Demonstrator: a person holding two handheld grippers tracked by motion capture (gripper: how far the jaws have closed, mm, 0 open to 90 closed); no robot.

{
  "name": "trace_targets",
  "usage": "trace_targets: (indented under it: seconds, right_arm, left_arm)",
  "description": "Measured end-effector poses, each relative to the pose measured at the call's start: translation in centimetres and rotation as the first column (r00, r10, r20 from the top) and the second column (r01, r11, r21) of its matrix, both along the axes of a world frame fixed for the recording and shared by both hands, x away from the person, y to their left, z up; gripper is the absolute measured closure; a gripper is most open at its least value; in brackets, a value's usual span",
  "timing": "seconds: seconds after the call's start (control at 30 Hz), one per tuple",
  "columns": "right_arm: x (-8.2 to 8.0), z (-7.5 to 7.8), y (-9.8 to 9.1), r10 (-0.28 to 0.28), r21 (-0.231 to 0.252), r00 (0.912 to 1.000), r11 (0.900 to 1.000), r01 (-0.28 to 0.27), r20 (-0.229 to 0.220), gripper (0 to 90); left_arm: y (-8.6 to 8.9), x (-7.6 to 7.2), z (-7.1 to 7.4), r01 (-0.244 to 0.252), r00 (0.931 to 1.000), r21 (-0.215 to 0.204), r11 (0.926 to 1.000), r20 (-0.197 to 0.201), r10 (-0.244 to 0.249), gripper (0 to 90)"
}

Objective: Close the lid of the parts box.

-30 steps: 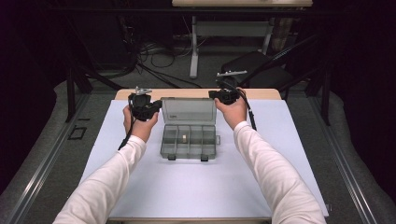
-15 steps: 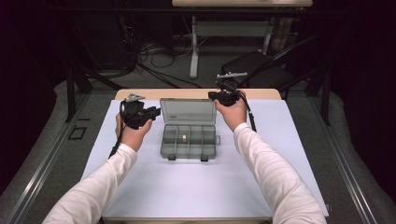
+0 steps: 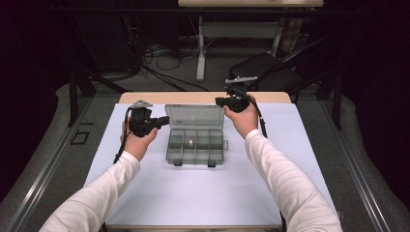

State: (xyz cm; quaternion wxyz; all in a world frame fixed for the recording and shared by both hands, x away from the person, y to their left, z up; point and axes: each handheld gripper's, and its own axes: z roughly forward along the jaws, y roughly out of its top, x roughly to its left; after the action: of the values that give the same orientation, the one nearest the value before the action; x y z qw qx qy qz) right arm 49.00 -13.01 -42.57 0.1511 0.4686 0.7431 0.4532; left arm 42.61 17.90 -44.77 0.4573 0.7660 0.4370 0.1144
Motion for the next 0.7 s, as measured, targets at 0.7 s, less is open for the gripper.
trace_targets:
  seconds: [0.7]
  right_arm:
    - [-3.3, -1.3, 0.1, 0.116, 0.047, 0.9928, 0.9922, -0.115, -0.030, 89.9]
  left_arm:
    - [-1.1, -0.9, -1.3, 0.032, 0.9981, -0.001, 0.9995, -0.053, -0.032, 90.0]
